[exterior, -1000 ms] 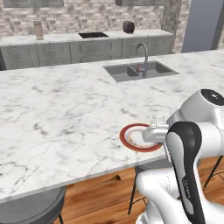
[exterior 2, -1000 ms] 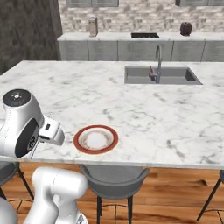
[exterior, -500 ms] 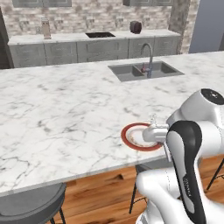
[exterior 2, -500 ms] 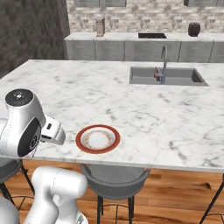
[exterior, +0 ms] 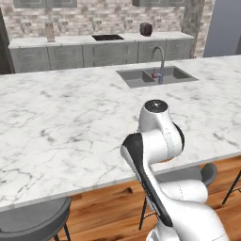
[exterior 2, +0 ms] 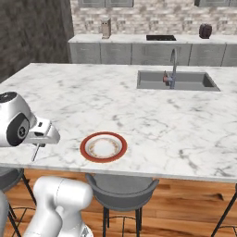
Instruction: Take the fork and place it on the left side of the plate. Then take the spoon and place it on the right side of the plate. Make sure they're directly next to the plate.
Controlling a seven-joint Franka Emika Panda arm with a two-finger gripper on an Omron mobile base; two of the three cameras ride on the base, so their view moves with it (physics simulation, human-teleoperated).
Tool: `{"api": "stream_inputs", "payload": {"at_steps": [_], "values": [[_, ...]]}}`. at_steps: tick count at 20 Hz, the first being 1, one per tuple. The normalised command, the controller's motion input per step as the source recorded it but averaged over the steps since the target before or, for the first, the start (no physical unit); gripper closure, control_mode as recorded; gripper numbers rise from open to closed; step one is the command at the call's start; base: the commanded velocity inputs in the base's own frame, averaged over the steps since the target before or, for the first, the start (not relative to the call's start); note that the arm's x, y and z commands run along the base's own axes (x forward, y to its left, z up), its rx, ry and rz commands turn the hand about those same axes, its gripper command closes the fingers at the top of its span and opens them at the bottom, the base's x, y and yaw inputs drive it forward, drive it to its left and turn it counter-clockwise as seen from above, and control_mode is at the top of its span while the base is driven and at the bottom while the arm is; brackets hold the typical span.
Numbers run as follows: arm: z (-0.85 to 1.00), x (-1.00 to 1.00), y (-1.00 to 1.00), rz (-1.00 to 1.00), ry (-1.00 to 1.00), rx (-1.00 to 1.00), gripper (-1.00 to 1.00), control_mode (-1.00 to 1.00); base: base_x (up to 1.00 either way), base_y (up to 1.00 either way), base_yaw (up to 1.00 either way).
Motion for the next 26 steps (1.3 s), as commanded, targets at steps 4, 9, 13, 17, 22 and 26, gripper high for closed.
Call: {"api": "stream_inputs", "payload": {"at_steps": [4, 9, 13, 17, 22, 26], "values": [[-0.44, 0.42, 0.19, 0.0, -0.02, -0.15, 1.0, -1.0, 0.0, 0.0, 0.0], [-0.49, 0.42, 0.02, 0.0, -0.05, -0.01, 1.0, -1.0, 0.0, 0.0, 0.0], [-0.34, 0.55, 0.0, 0.06, 0.0, 0.04, 1.0, -1.0, 0.0, 0.0, 0.0], [-0.25, 0.54, 0.0, 0.11, 0.03, 0.03, 1.0, -1.0, 0.0, 0.0, 0.0], [-0.2, 0.47, 0.02, 0.06, 0.1, 0.0, 1.0, -1.0, 0.0, 0.0, 0.0], [-0.2, 0.27, 0.1, 0.0, 0.15, 0.0, 1.0, -1.0, 0.0, 0.0, 0.0]]}}
